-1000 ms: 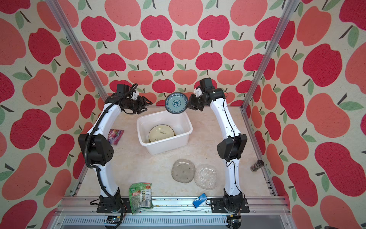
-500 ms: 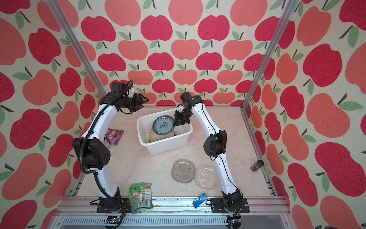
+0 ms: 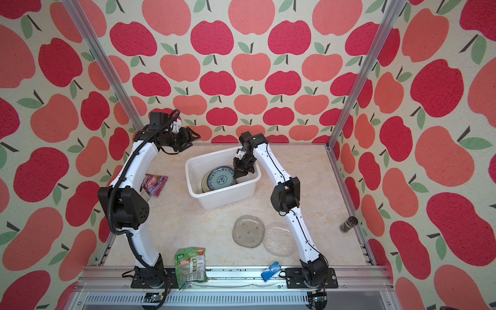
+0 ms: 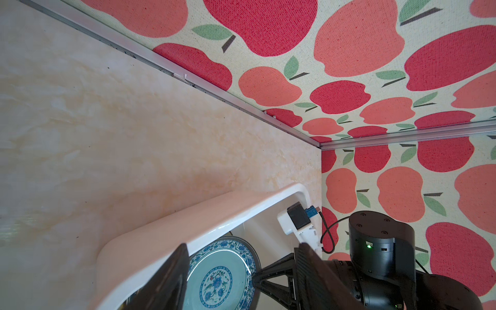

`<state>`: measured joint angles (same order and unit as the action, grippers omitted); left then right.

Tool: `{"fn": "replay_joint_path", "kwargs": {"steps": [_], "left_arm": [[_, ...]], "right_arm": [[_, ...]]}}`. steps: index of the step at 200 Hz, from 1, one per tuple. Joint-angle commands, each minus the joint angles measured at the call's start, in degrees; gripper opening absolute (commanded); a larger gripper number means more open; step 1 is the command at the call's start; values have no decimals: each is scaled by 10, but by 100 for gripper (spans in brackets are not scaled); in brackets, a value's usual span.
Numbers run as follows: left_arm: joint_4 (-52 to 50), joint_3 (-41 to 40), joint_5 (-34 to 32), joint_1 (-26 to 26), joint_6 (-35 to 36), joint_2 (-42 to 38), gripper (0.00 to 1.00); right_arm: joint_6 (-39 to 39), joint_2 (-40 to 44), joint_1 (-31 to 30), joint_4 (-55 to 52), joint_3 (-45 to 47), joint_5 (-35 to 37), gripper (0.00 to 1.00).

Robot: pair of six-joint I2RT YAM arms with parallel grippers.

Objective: Place the plates into the plastic bin on the countertop
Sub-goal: Place the plate in the plastic bin.

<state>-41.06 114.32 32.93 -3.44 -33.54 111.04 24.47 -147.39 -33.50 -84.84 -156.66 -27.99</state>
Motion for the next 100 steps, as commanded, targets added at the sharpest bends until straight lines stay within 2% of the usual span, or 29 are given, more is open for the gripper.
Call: {"fn": "replay_joint_path", "kwargs": {"steps": [1,11,20,32,43,100], "left_arm": [[-7,12,-1,6,10,6,67],[-9,11,-1,7,9,6,67],[-7,9,0,8,9,6,67],[-9,8,-2,8,9,5,67],[-8,6,-4,9,11,3,67],[-12,5,-10,9,18,-7,67]], "right_arm": [[-1,-12,1,-12,-23,-21,11],[0,-15,1,-11,-25,-25,12],[-1,-16,1,-11,-26,-28,18],[0,-17,1,-10,-26,-32,20],[0,-20,0,-9,-26,-40,25],[4,-15,6,3,-32,-32,25]]}}
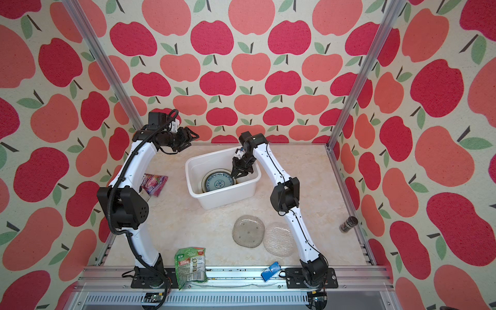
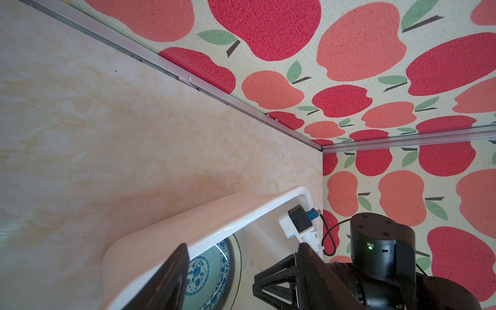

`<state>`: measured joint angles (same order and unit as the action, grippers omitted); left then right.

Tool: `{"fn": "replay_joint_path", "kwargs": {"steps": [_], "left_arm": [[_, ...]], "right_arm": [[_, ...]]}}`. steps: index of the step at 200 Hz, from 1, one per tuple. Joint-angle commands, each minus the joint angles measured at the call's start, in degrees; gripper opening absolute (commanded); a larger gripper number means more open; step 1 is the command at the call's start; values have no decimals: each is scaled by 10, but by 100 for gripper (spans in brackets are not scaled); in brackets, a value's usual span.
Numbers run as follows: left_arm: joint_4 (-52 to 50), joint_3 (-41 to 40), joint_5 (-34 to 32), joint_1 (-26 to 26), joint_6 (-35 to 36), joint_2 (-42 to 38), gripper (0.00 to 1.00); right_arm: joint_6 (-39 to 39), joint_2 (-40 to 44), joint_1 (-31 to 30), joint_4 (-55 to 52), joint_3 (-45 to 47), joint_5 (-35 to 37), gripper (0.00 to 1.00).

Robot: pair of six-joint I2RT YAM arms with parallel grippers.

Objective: Place the plates into the plastic bin on the countertop
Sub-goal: Place the plate in the plastic bin, then pick up the plate from the bottom-center of the table.

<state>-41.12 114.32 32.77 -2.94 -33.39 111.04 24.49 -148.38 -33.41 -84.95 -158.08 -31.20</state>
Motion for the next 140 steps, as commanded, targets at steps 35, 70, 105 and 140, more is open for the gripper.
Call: {"fn": "replay_joint_path", "kwargs": {"steps": [35,70,105,140], "left_arm": [[-13,26,-8,1,20,-5,68],[-12,48,-15,-9,28,-7,71],[-66,139,-19,-22,49,15,73],[-156,270,-30,-64,72,54,73]], "right_arm": [[77,33,48,100,-6,-54,28],[167,80,78,268,-9,-133,33],[236,121,95,391,-8,-182,36],[188,174,112,351,0,-174,36]]}}
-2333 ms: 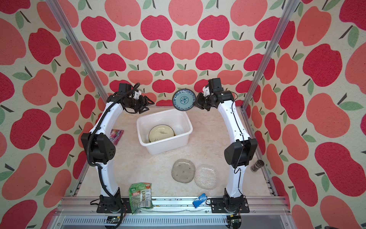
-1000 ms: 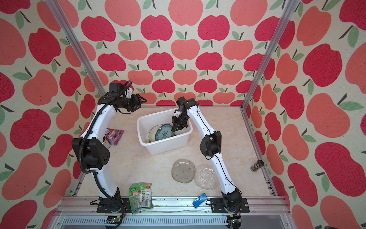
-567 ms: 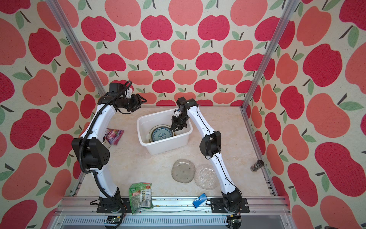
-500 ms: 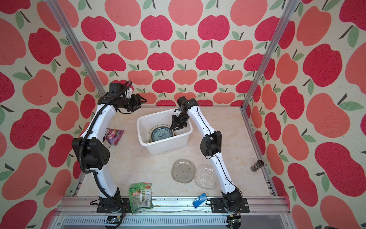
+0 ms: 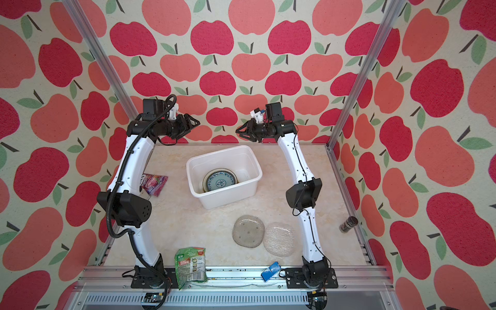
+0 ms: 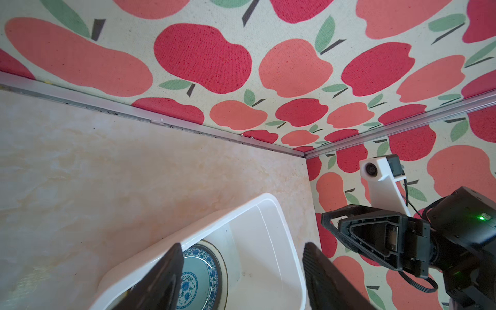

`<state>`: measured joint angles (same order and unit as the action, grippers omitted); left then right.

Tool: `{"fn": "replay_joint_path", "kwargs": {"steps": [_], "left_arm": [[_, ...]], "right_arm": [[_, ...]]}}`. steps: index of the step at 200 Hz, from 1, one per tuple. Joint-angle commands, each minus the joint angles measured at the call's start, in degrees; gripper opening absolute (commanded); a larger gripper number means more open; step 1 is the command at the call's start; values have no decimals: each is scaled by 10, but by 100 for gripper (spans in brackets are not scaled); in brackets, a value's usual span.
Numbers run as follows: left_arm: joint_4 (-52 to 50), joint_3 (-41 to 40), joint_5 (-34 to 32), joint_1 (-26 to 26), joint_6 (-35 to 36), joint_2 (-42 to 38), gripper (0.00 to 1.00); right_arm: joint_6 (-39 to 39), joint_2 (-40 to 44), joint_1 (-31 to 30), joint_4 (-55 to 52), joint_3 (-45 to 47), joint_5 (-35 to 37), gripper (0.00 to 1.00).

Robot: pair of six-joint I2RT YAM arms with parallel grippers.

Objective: Place the plates into the plastic bin on the countertop
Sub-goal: Pick up the plate from the bottom-center of the table.

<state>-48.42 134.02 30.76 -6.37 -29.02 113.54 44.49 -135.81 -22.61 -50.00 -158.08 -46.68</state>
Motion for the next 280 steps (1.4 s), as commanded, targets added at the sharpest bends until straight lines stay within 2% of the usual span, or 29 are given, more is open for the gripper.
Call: {"fn": "replay_joint_path", "kwargs": {"steps": [1,25,48,67,91,103,126,166,212,235,280], "left_arm": [[-86,77,-10,-31,28,30,73],[-159,141,-22,-86,45,37,73],[-242,147,-42,-143,65,23,73],[-297,117,-78,-203,96,-6,73],[-323,24,-96,-256,102,-55,70],[-301,-42,-111,-280,96,-87,69],[-207,-177,-123,-306,65,-150,69],[-26,-403,-145,-343,22,-245,69],[167,-685,-204,-390,-21,-321,66],[228,-735,-224,-412,-34,-311,62],[255,-736,-231,-452,-30,-211,55]], "right_arm": [[-14,50,5,-1,2,-18,36],[-83,110,30,-74,41,33,36],[-148,179,57,-146,110,113,37],[-160,254,83,-136,229,146,38],[-133,346,120,-65,397,143,40],[-131,365,130,-64,433,147,40],[-150,400,130,-44,493,197,40],[-135,503,144,53,697,217,42],[-127,604,136,182,932,227,41],[-121,646,131,220,1004,225,41],[-133,697,124,236,1077,235,40]]}}
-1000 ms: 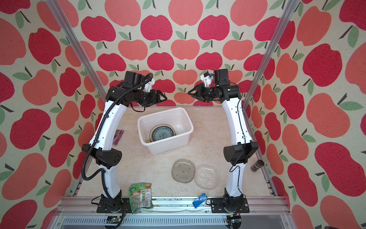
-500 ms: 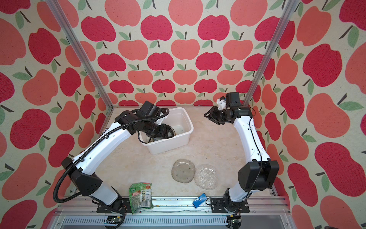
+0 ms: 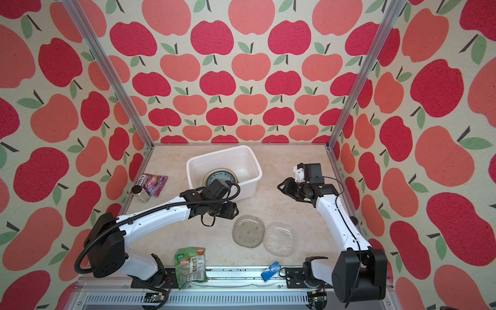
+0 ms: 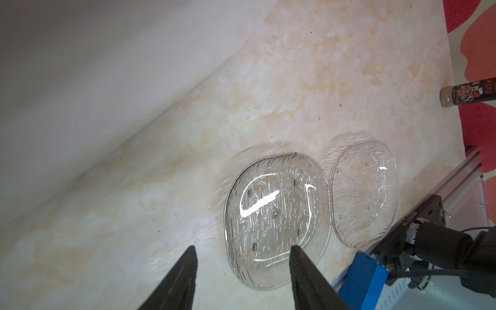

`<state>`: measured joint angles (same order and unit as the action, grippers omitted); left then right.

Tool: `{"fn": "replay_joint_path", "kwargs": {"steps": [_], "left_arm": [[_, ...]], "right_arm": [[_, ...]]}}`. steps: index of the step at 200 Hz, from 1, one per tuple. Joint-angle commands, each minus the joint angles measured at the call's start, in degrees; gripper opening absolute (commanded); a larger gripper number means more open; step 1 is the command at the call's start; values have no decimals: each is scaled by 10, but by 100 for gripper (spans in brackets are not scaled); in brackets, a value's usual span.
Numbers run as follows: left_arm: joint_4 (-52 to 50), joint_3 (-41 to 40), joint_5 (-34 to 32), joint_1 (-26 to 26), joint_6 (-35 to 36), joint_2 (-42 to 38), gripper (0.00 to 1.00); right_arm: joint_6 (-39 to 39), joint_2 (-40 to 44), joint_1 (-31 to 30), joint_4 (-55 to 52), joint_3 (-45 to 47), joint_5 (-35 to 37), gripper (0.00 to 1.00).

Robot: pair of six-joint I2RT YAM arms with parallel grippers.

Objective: Place the plates into the plastic bin on the countertop
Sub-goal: Pick up the plate from the bottom-center of the table.

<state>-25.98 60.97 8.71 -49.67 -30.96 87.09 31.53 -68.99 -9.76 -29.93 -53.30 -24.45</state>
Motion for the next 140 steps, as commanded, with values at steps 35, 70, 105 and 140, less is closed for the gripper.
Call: {"fn": "replay_joint_path", "kwargs": {"steps": [35,70,105,140], "left_arm": [[53,-8,-26,-52,-9,81,53],[29,-3,-66,-72,-15,61,55],[-5,-12,-71,-86,-36,68,55],[11,-45,-71,-90,-61,63,55]], "right_arm": [[-2,59,-4,55,81,15,40],[19,74,-5,85,110,3,39],[15,67,-7,90,110,-4,39],[16,64,-9,92,119,-9,38]]}}
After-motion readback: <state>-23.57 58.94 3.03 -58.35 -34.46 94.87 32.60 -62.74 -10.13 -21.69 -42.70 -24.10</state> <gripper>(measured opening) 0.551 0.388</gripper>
